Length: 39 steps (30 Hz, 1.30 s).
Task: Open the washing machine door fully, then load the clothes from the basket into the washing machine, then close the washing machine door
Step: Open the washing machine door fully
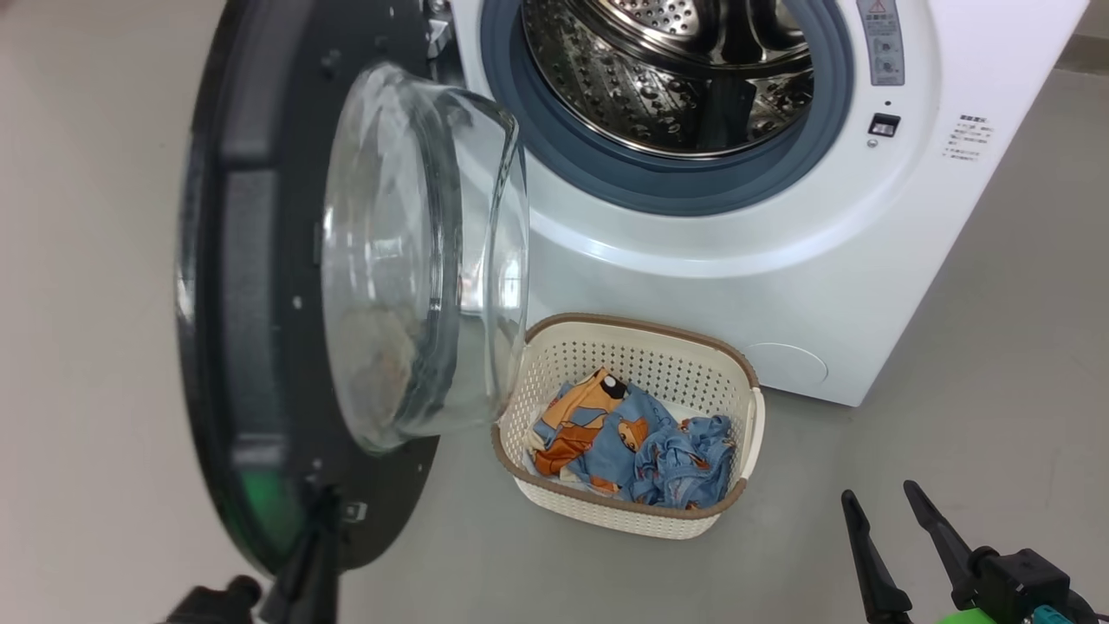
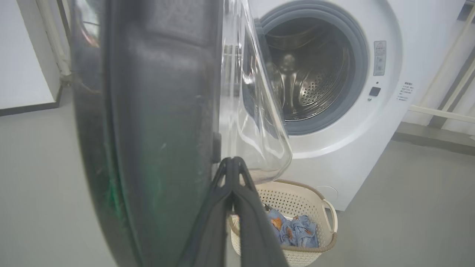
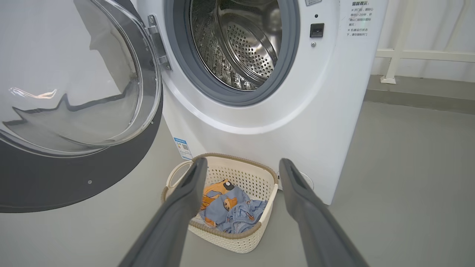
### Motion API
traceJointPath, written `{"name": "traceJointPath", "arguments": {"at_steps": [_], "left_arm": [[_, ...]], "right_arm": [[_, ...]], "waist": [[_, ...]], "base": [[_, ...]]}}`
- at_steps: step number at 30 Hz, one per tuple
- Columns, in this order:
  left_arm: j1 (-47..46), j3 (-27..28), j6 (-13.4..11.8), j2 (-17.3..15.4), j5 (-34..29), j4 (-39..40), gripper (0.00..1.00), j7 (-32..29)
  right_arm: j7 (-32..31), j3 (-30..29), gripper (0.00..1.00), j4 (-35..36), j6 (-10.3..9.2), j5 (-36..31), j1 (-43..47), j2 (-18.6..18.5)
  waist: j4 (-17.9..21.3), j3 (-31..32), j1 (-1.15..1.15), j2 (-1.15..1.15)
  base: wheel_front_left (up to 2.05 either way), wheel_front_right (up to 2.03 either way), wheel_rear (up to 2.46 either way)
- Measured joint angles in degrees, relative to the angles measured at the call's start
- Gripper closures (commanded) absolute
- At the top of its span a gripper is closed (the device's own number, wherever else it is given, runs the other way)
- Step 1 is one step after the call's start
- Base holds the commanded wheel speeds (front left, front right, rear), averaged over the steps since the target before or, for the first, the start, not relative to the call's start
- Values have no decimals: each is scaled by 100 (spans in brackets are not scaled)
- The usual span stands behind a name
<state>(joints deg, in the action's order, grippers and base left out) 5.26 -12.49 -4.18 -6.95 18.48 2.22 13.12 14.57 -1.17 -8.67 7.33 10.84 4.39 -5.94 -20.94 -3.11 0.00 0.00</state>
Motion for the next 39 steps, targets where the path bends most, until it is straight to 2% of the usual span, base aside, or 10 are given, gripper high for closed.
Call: {"name": "traceJointPath", "arguments": {"at_steps": [10, 21, 24, 39], "left_arm": [[-406, 745, -1, -349, 364, -659, 100, 58], [-1044, 1457, 25, -370, 716, -1541, 100, 122], [-1304, 1894, 45, -424, 705, -1839, 100, 127], [-2009, 2894, 515, -503, 356, -2784, 100, 136]], "right_arm": [[0, 82, 0, 0, 0, 26, -4, -130], [0, 119, 0, 15, 0, 31, -139, -305], [0, 205, 0, 12, 0, 32, -235, -394], [0, 233, 0, 27, 0, 44, -328, -671]], "waist": [[-5, -176, 0, 0], [75, -448, 0, 0], [104, -552, 0, 0], [216, -752, 0, 0]], "base": [[0, 0, 0], [0, 0, 0], [0, 0, 0], [0, 0, 0]]}}
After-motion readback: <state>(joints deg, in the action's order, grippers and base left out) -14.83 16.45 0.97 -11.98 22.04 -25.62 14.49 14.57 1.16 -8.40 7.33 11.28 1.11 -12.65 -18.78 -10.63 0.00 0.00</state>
